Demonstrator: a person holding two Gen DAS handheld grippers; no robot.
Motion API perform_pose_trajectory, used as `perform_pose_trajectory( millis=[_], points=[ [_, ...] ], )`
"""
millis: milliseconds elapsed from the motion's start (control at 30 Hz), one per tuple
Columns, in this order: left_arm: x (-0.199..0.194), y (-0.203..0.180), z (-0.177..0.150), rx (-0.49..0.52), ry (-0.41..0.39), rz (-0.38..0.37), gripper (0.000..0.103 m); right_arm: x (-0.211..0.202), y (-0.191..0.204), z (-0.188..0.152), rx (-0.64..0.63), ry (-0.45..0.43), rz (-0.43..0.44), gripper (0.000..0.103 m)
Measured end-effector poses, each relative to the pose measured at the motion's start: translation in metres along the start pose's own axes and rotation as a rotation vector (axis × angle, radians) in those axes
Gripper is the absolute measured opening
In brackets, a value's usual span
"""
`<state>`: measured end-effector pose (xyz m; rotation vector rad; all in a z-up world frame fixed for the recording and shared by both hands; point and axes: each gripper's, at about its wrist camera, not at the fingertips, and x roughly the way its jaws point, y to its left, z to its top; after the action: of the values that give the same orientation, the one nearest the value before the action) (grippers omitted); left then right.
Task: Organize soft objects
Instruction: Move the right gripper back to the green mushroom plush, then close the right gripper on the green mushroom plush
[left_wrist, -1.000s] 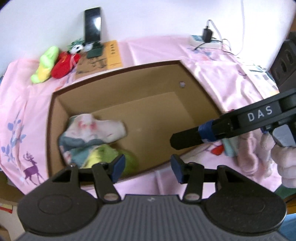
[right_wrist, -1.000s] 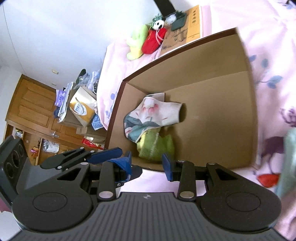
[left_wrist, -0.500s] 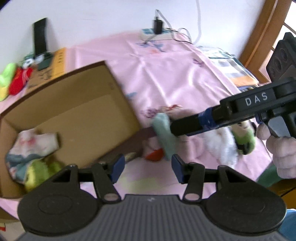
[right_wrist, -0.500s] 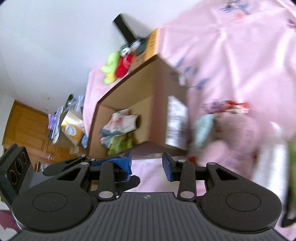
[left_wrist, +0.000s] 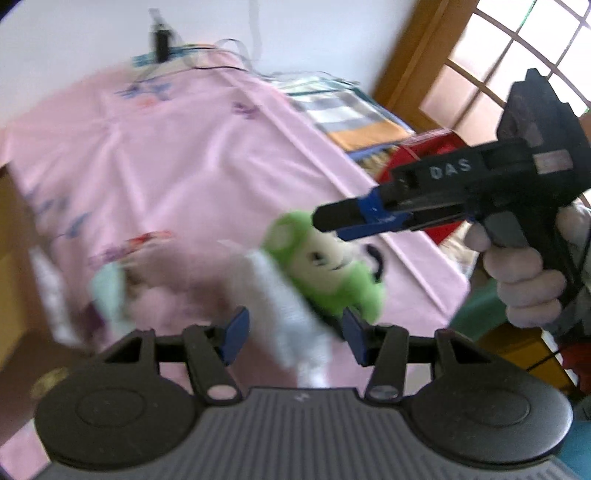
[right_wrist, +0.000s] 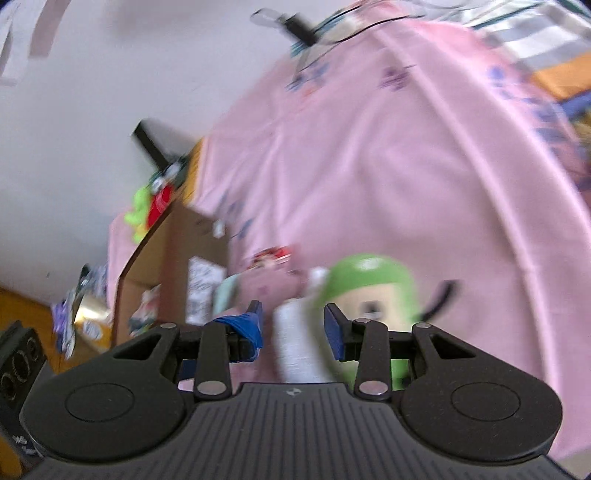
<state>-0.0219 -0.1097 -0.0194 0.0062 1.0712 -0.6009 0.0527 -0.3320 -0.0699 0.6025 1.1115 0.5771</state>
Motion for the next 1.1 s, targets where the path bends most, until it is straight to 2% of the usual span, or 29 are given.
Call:
perform_pose_trajectory(
  millis=[133, 267, 367, 400, 533, 700, 800, 933, 1100],
  points=[
    [0.031, -0.02, 0.009, 0.032, 0.042, -0.047, 0.052, -0.014, -0.031, 0.001, 0.057, -0.03, -0.052, 0.021],
    [0.057, -0.027, 0.012, 0.036, 0.087, -0.079, 0.053, -0.017, -0.05, 0.002, 0.088, -0.021, -0.066, 0.021],
    [0.076, -0.029, 0.014, 0.051, 0.118, -0.018, 0.055, -0.014, -0.057, 0.002, 0.094, 0.0, -0.064, 0.021],
    [0.079, -0.028, 0.013, 0.05, 0.12, -0.017, 0.056, -0.012, -0.058, 0.003, 0.093, 0.006, -0.061, 0.021],
    [0.083, -0.021, 0.016, 0.016, 0.12, -0.041, 0.06, 0.001, -0.062, 0.005, 0.084, 0.048, -0.047, 0.021],
    [0.093, -0.011, 0.026, -0.057, 0.109, -0.072, 0.061, 0.012, -0.073, 0.01, 0.113, 0.047, -0.004, 0.022],
    [0.094, -0.013, 0.027, -0.06, 0.1, -0.07, 0.06, 0.015, -0.083, 0.011, 0.178, 0.046, 0.035, 0.022],
    [0.091, -0.017, 0.024, -0.049, 0.091, -0.066, 0.06, 0.01, -0.086, 0.004, 0.2, 0.048, 0.076, 0.022],
    [0.086, -0.026, 0.023, -0.003, 0.078, -0.085, 0.06, -0.006, -0.079, -0.003, 0.166, 0.026, 0.054, 0.023]
  ],
)
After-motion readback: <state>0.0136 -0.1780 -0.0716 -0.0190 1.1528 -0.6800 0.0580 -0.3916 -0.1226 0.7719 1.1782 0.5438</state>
